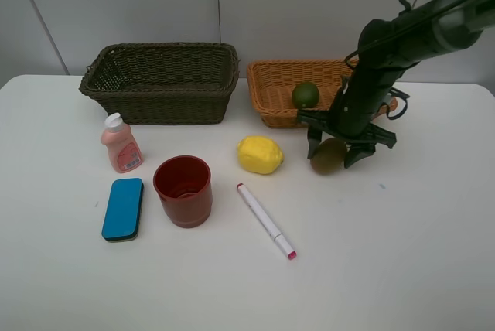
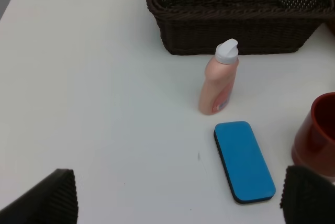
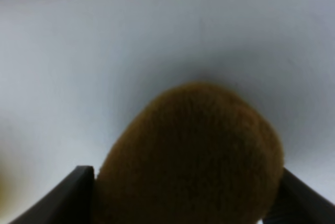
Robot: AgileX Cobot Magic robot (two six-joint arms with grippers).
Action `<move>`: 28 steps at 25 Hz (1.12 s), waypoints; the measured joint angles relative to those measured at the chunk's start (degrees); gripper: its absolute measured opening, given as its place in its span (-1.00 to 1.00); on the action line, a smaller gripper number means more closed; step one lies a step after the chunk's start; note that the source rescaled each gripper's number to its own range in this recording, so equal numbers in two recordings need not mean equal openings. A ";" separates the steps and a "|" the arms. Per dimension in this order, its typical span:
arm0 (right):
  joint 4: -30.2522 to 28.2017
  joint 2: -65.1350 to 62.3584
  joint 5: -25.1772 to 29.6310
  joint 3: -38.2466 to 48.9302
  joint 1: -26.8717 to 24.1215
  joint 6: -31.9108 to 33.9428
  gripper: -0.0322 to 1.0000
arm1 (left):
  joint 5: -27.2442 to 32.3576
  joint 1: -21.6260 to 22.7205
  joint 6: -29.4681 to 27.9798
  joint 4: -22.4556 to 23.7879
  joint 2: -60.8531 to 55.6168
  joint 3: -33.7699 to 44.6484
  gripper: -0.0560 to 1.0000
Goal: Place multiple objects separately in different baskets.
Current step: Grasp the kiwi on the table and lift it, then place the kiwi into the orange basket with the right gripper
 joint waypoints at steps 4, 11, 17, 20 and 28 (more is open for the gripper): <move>0.00 0.00 0.26 0.00 0.00 0.00 0.27 | 0.00 0.00 0.00 0.00 0.00 0.00 1.00; -1.40 0.00 3.48 -1.54 0.00 0.00 0.27 | 0.00 0.00 0.00 0.00 0.00 0.00 1.00; -2.61 -2.84 9.30 -4.67 0.00 0.00 0.26 | 0.00 0.00 0.00 0.00 0.00 0.00 1.00; -3.14 -4.33 13.34 -6.62 0.00 0.00 0.26 | 0.00 0.00 0.00 0.00 0.00 0.00 1.00; -5.84 -8.46 18.44 -12.93 0.00 0.00 0.26 | 0.00 0.00 0.00 -0.05 0.00 0.00 1.00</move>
